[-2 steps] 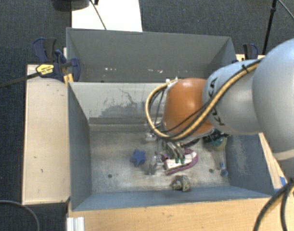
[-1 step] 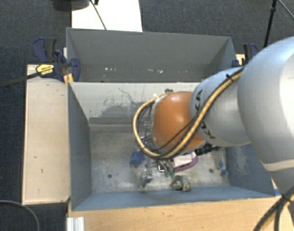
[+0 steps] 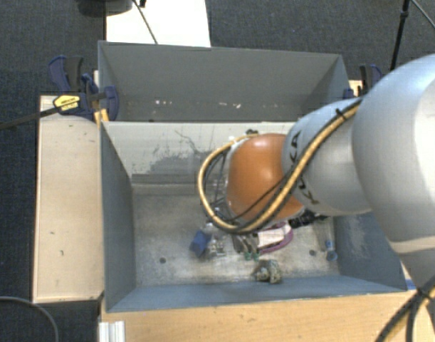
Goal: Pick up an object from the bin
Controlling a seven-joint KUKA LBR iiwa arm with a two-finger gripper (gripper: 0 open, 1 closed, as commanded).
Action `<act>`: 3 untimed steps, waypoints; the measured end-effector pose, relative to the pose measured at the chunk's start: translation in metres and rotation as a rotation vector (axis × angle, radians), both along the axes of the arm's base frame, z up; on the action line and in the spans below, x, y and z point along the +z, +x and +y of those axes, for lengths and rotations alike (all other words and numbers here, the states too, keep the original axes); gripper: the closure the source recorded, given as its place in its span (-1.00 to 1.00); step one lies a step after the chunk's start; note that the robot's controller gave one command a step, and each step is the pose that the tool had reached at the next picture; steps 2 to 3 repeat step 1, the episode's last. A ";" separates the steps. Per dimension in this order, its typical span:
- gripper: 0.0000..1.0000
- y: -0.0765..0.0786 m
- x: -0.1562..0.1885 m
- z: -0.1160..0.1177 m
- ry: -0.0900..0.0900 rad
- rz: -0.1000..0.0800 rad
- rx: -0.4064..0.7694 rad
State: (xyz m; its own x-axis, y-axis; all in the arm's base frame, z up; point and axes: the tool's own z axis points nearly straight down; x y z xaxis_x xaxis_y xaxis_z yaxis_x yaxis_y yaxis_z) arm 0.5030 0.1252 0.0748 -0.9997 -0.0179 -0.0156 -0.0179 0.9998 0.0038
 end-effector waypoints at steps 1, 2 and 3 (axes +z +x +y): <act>1.00 -0.002 0.141 -0.025 -0.003 0.005 0.034; 1.00 -0.002 0.141 -0.025 -0.003 0.005 0.034; 1.00 -0.002 0.141 -0.025 -0.003 0.005 0.034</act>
Offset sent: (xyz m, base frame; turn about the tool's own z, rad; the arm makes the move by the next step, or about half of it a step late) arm -0.0046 -0.0241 0.1362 -0.0369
